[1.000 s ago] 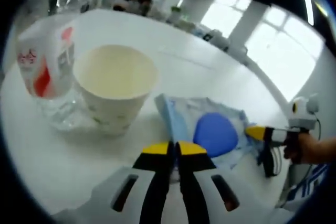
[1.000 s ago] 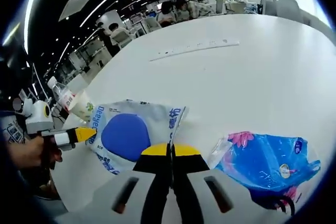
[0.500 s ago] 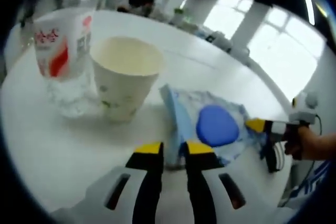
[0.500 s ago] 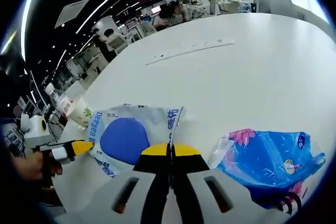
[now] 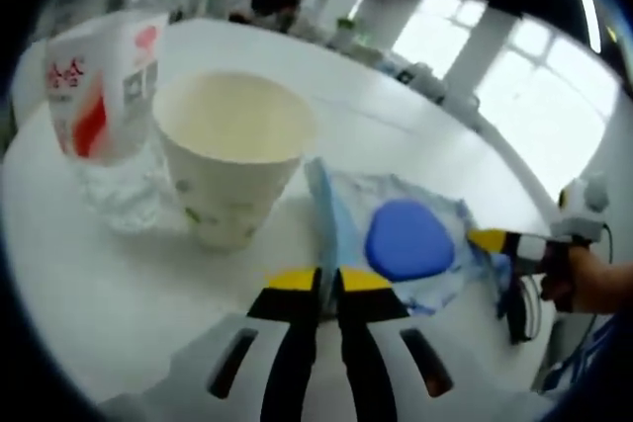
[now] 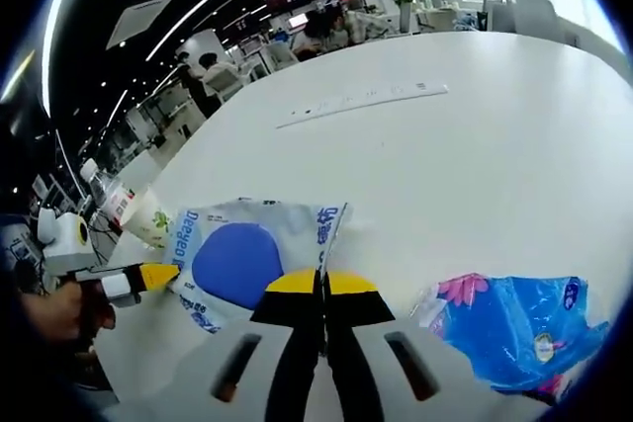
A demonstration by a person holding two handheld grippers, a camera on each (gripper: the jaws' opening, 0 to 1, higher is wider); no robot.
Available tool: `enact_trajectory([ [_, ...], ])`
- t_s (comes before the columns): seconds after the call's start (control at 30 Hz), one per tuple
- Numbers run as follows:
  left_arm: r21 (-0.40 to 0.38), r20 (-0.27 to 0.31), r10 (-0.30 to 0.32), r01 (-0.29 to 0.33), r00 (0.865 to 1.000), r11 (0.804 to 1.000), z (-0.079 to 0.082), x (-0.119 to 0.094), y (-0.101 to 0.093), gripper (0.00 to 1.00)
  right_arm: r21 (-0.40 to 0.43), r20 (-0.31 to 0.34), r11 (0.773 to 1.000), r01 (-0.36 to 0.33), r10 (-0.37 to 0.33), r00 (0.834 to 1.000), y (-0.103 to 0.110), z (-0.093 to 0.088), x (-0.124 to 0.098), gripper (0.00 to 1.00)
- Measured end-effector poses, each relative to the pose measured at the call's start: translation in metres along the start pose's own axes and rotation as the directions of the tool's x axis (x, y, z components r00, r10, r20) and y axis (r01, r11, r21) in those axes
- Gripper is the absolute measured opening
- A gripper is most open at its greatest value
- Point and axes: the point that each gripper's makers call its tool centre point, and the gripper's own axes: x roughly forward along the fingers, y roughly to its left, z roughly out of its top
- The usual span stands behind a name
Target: Arrange the tabletop items into an orderly group along one side of the table until the central work area is clear of visible clutter.
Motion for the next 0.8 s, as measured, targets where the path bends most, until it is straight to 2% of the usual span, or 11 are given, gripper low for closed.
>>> enact_trajectory([
  [0.3, -0.014, 0.02, 0.025, -0.024, 0.999, 1.0, 0.013, 0.001, 0.011, 0.04, -0.059, -0.017, 0.998, -0.024, 0.023, 1.0, 0.009, 0.01, 0.014, 0.0],
  [0.53, -0.018, 0.025, 0.041, -0.041, 0.999, 0.999, 0.014, -0.005, 0.018, 0.04, -0.084, -0.025, 0.996, -0.043, 0.041, 0.999, 0.017, 0.009, 0.017, 0.01],
  [0.8, -0.017, 0.022, 0.04, -0.039, 0.999, 0.999, 0.013, -0.007, 0.018, 0.04, -0.122, -0.028, 0.992, -0.043, 0.04, 0.999, 0.017, 0.009, 0.017, 0.02],
])
